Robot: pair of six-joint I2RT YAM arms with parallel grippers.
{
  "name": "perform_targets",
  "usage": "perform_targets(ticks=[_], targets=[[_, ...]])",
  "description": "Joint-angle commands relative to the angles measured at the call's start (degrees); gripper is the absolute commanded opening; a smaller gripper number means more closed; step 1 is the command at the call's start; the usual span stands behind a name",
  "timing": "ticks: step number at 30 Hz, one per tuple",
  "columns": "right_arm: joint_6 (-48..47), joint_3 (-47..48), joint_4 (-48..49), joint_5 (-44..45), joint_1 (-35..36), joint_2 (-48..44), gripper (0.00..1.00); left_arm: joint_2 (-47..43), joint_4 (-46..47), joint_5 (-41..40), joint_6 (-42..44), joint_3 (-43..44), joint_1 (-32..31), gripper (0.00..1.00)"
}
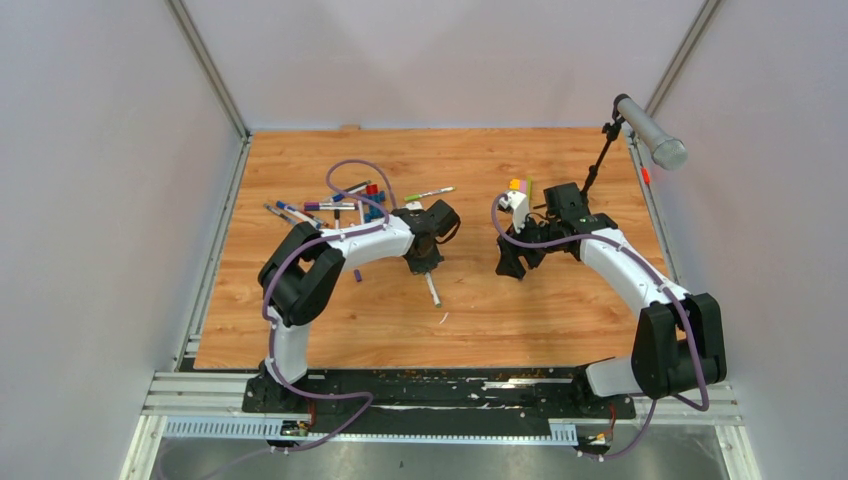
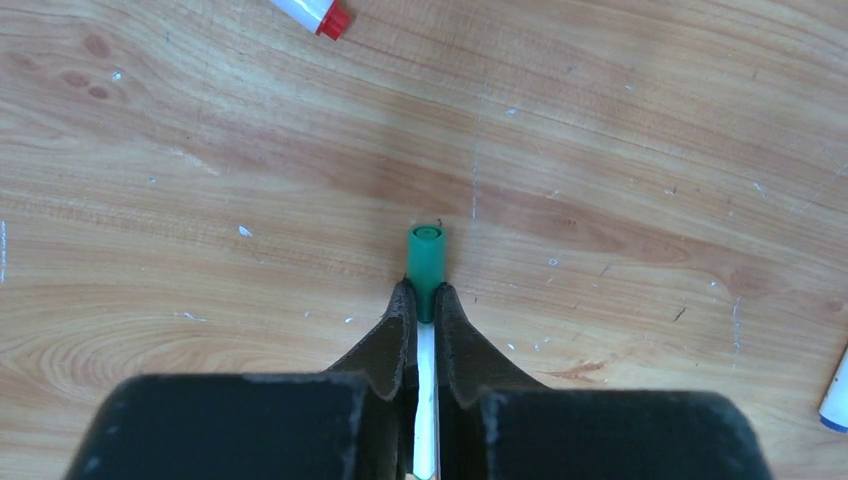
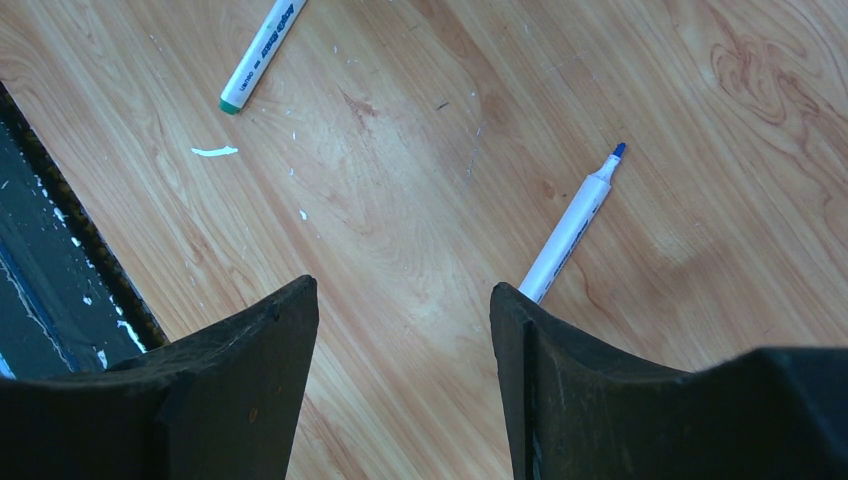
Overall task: Open the pen caps
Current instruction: Pick up the pen from the center of the board.
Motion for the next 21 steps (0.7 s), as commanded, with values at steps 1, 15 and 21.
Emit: perform_targets(ticks=[1,15,21], targets=[[-0.2,2.3,0.5,-1.9,-0.2,-1.7,0.64,-1.1,0.0,-0.6,2.1,-0.2,-0.1,0.01],[10.8,-3.7,11.9,-27.6,4.4,-3.1,0.66,-25.2,47.8,8.5,3.0,-25.2,-0.1,0.0],[12.7,-3.5,13.3,-31.9,5.2,-2.2,0.75,-27.7,78.9,14.4,-1.0,-37.4,-0.1,0.0]])
